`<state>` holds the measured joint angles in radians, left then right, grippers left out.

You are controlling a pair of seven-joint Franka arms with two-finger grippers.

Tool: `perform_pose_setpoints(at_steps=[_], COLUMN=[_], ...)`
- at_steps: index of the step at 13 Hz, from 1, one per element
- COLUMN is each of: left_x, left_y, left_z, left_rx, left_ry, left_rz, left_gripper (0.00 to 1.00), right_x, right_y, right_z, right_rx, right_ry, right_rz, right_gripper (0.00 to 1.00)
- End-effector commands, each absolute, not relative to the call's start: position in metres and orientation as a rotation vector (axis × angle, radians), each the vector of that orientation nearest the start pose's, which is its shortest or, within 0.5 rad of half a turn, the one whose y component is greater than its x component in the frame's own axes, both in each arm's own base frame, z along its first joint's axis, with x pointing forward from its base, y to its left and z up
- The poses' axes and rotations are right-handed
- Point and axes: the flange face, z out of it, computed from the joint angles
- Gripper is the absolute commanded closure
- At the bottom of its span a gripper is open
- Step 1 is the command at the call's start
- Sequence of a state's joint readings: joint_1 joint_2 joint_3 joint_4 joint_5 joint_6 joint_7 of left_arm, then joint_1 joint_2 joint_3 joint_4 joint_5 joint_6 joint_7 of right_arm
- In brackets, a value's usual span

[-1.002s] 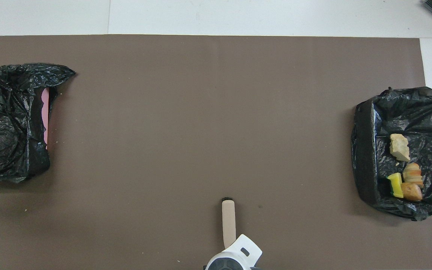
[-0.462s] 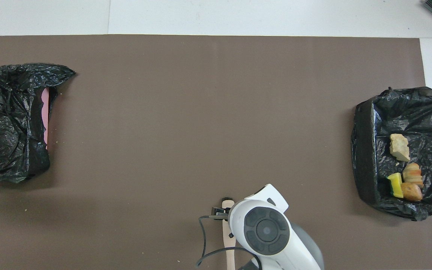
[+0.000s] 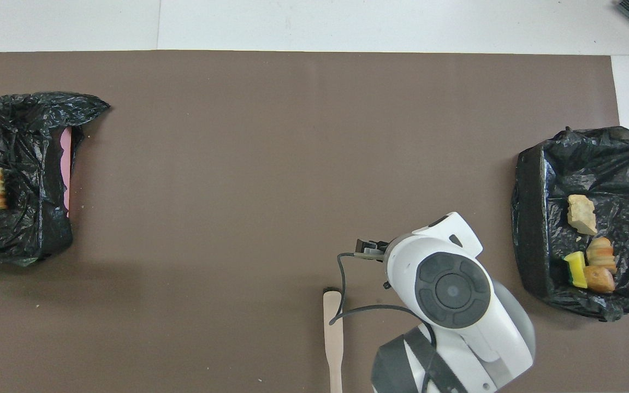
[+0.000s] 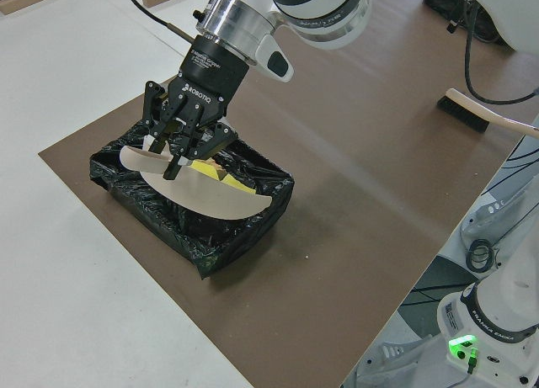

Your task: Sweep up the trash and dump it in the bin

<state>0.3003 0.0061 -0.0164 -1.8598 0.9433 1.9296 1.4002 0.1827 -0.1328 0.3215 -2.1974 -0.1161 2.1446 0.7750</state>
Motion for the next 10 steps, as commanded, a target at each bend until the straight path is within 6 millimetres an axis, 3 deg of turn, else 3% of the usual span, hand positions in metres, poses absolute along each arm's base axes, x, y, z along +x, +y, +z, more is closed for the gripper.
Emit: perform_pose_setpoints(at_steps=[1,3,6,9,10], left_x=[0.546,0.552,0.558,0.55,0.546], left_y=[0.205,0.197,0.202,0.195,0.189], left_z=[0.557,0.562,0.576,0.592,0.588], left_rx=[-1.726,-1.682,-1.695,-1.836,-1.931], left_ry=[1.523,1.507,1.457,1.434,1.415], left_rz=[0.886,0.931,0.977,0.915,0.878], left_gripper=[1.0,1.0,1.0,1.0,1.0], right_x=[0.48,0.495,0.511,0.515,0.516], right_y=[0.224,0.203,0.193,0.177,0.177], right_z=[0.469,0.492,0.532,0.538,0.545], right_rx=[-3.183,-3.177,-3.136,-3.172,-3.169], right_ry=[0.317,0.298,0.34,0.315,0.317], right_rz=[-0.318,-0.359,-0.419,-0.362,-0.371], right_gripper=[0.0,0.0,0.0,0.0,0.0])
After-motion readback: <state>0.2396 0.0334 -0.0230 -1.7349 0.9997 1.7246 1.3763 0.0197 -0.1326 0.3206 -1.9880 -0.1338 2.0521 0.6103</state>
